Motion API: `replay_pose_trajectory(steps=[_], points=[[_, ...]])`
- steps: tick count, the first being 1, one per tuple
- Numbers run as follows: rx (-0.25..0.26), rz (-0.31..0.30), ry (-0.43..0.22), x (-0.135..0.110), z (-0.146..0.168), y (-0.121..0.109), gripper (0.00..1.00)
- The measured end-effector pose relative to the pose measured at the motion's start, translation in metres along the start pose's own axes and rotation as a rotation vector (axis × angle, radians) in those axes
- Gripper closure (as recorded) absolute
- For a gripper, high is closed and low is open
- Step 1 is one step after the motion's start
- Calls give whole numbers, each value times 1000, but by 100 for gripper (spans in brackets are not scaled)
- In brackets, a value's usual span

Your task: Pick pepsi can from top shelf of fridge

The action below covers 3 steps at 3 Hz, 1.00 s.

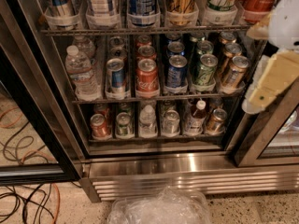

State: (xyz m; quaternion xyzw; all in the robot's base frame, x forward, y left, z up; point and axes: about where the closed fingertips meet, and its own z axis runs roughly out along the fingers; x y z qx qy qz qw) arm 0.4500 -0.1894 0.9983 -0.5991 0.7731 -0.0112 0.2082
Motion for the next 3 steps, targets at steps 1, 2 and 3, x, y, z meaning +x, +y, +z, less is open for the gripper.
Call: replay_pose_trajectory(steps=[1, 2, 3], points=[[50, 33, -168, -40, -22, 3, 0], [51, 33, -198, -49, -25, 4, 0], [51, 32, -197, -49, -25, 4, 0]])
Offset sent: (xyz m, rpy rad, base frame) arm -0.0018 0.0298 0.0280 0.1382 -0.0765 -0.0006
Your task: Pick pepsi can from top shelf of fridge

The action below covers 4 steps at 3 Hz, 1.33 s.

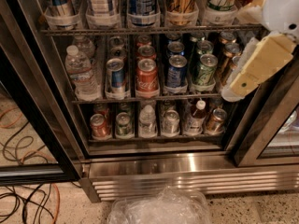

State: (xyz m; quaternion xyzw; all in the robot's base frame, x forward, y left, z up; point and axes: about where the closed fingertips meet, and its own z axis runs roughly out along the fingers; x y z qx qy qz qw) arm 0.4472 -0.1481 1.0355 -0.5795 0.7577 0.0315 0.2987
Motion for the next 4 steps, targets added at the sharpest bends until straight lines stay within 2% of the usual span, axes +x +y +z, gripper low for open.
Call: replay_pose_trajectory(steps=[1, 2, 3, 4], points=[[-1, -22, -76, -37, 13, 15, 0], [0, -32, -220, -92, 26, 43, 0], [22, -74, -322, -153, 17, 73, 0], [29, -83, -325, -157, 13, 76, 0]])
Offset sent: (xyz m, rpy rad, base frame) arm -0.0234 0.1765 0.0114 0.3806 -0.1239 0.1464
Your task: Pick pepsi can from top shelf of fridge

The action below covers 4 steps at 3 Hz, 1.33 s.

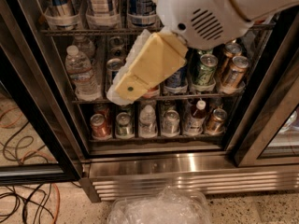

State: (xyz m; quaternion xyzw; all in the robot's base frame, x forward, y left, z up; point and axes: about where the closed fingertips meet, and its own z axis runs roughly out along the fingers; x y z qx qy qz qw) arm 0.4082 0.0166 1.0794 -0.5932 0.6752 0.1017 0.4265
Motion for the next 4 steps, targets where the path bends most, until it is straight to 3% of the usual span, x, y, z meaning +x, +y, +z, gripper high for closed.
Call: replay_pose_trajectory(steps=[1, 2, 3, 4], points=[[-87, -54, -75, -17, 33, 13, 0], [-181, -69, -171, -24, 92, 22, 0], [-138, 17, -169, -8, 125, 35, 0], [19, 168, -79, 15, 127, 65, 0]])
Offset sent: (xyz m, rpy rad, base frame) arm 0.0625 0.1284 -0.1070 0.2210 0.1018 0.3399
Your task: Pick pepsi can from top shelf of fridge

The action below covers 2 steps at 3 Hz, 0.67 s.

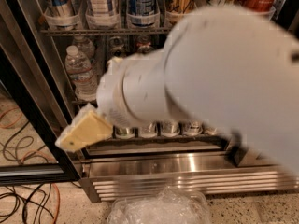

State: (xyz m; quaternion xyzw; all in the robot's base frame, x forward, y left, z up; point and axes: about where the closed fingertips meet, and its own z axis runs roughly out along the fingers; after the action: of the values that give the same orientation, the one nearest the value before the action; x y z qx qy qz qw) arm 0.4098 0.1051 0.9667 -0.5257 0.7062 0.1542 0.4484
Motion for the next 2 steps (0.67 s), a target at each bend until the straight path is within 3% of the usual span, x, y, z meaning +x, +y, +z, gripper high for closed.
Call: replay_pose_trajectory(steps=[1, 2], points=[[79, 72, 24, 18, -3, 2, 0], [74, 72, 21, 17, -1, 2, 0]])
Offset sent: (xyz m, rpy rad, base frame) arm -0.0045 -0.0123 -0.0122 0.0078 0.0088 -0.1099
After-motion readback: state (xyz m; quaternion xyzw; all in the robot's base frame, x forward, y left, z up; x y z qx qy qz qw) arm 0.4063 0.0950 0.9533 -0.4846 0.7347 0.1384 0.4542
